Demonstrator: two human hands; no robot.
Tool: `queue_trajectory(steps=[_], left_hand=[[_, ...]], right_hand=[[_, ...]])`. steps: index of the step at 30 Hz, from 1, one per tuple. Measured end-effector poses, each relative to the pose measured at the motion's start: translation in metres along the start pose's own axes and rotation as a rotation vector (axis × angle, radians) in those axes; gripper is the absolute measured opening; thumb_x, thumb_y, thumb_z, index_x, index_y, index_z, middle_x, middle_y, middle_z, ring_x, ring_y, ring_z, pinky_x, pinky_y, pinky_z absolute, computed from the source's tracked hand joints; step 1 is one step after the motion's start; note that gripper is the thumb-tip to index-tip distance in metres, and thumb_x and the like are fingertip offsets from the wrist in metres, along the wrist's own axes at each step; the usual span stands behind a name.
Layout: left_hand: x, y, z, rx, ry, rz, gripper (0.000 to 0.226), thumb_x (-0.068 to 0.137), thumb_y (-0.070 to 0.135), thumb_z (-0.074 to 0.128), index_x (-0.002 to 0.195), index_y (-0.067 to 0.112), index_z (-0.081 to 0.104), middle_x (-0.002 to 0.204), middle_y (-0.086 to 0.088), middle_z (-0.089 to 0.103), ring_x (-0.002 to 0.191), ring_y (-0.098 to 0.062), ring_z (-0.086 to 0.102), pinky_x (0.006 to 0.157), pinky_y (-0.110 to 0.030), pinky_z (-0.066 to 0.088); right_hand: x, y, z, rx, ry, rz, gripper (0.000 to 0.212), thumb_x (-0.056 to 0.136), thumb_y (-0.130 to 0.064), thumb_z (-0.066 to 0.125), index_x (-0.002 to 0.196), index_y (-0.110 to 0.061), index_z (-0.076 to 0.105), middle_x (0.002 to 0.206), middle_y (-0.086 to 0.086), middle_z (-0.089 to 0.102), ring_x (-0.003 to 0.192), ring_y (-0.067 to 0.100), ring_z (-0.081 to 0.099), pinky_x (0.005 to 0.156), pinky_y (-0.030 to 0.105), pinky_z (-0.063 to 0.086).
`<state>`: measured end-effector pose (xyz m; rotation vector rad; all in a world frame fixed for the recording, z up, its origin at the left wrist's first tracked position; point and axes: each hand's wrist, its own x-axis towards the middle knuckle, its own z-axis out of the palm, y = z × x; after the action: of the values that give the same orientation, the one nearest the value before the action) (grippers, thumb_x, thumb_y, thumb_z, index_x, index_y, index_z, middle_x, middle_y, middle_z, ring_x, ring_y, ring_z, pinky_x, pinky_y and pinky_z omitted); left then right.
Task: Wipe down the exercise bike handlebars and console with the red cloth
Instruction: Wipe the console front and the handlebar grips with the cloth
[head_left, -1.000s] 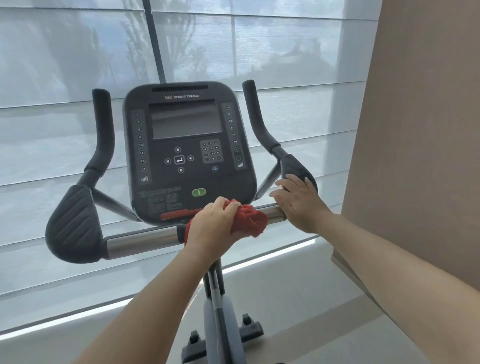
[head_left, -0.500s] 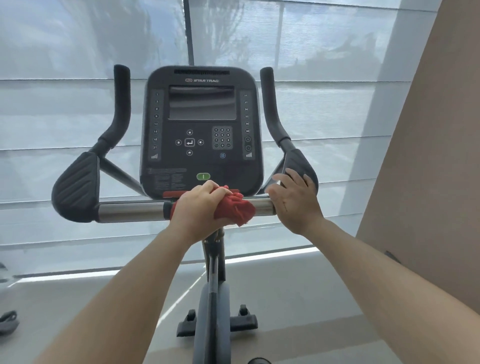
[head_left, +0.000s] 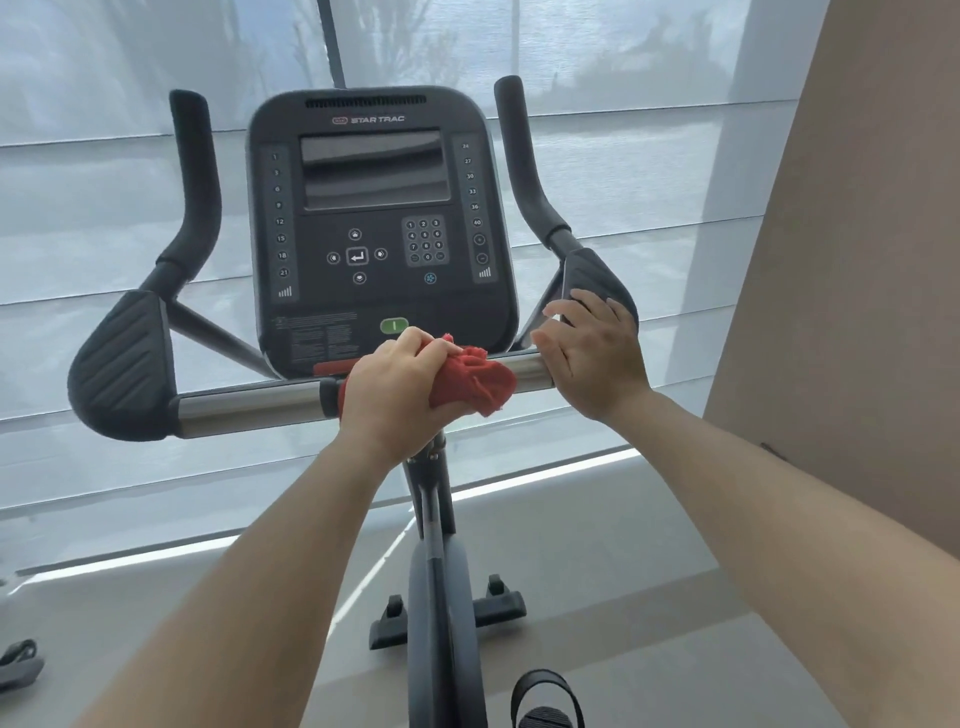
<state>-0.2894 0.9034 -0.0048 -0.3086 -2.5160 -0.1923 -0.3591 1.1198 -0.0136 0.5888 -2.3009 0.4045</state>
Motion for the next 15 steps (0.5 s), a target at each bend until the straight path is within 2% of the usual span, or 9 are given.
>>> queue_trajectory(steps=[7,11,13,15], left_hand=[[0.0,-0.001,-0.003,0.029,-0.027,-0.003,0.058,0.068,0.059,0.068,0.115,0.026,0.06,0.107,0.003,0.059,0.091,-0.021,0.058,0.073,-0.034,0.047],[-0.002,0.009,-0.007,0.024,-0.054,-0.069,0.056,0.068,0.055,0.071,0.115,0.027,0.059,0.108,0.003,0.059,0.093,-0.022,0.057,0.076,-0.034,0.043],[-0.004,0.015,-0.009,0.025,-0.057,-0.128,0.057,0.068,0.052,0.073,0.116,0.026,0.059,0.11,0.002,0.058,0.095,-0.023,0.056,0.082,-0.036,0.043],[-0.006,0.019,-0.01,0.033,-0.075,-0.181,0.059,0.068,0.051,0.073,0.119,0.026,0.056,0.114,0.001,0.055,0.1,-0.023,0.053,0.09,-0.038,0.042]], right_hand=[[0.0,0.005,0.004,-0.002,0.093,-0.048,0.047,0.093,-0.042,0.033,0.081,-0.016,0.07,0.103,0.002,0.068,0.113,0.03,0.054,0.094,0.046,0.037],[-0.001,0.006,-0.001,0.022,0.01,-0.047,0.05,0.094,-0.042,0.026,0.087,-0.019,0.069,0.109,-0.001,0.065,0.119,0.028,0.049,0.097,0.043,0.031],[-0.002,0.009,-0.003,0.056,-0.039,-0.07,0.05,0.092,-0.041,0.022,0.093,-0.02,0.067,0.114,-0.003,0.062,0.123,0.025,0.044,0.099,0.042,0.028],[-0.001,0.012,-0.004,0.126,-0.086,-0.086,0.044,0.091,-0.041,0.025,0.097,-0.021,0.064,0.116,-0.006,0.06,0.126,0.022,0.04,0.1,0.04,0.023]])
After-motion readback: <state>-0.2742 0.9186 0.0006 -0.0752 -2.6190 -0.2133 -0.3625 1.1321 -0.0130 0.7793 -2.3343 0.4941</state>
